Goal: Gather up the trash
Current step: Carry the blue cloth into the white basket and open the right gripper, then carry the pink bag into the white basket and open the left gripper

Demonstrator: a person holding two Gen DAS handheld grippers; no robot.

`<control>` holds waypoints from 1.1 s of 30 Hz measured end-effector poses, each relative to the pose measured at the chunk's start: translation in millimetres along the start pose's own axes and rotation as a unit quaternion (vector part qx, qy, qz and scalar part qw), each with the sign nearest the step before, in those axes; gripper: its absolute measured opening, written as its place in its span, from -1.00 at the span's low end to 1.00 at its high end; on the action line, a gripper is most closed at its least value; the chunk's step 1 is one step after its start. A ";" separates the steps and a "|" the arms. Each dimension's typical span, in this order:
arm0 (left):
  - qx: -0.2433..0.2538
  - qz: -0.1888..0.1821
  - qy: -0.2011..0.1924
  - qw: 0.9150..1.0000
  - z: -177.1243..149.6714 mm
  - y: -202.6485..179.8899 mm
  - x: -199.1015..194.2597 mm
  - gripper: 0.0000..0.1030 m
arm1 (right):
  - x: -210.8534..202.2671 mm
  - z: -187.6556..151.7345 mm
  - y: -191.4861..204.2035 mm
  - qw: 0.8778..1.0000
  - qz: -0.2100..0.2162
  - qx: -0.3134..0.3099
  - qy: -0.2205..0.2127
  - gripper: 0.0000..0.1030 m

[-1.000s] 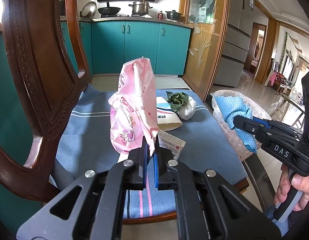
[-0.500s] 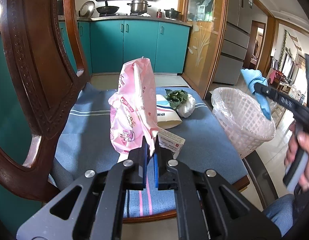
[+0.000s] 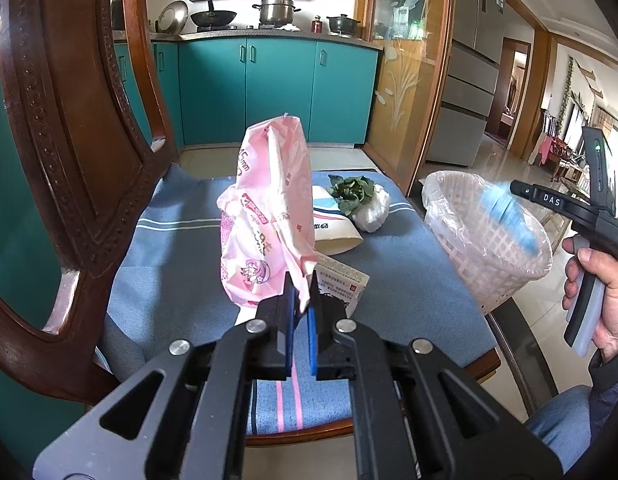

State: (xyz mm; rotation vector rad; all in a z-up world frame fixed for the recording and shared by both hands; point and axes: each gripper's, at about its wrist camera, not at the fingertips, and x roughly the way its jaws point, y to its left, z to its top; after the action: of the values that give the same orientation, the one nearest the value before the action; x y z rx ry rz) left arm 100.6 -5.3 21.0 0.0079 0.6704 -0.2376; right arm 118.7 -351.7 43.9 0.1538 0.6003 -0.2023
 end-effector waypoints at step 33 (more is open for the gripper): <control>0.130 -0.175 0.063 0.974 75.0 -220.7 107.2 -0.86 | -85.9 -0.4 -71.7 0.966 -0.026 0.170 -0.192 0.87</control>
State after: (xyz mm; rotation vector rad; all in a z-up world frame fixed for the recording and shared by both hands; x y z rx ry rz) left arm 179.2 -249.3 29.1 0.1573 0.7614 -0.6682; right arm 32.5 -408.8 86.8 0.4212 0.1796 -0.3759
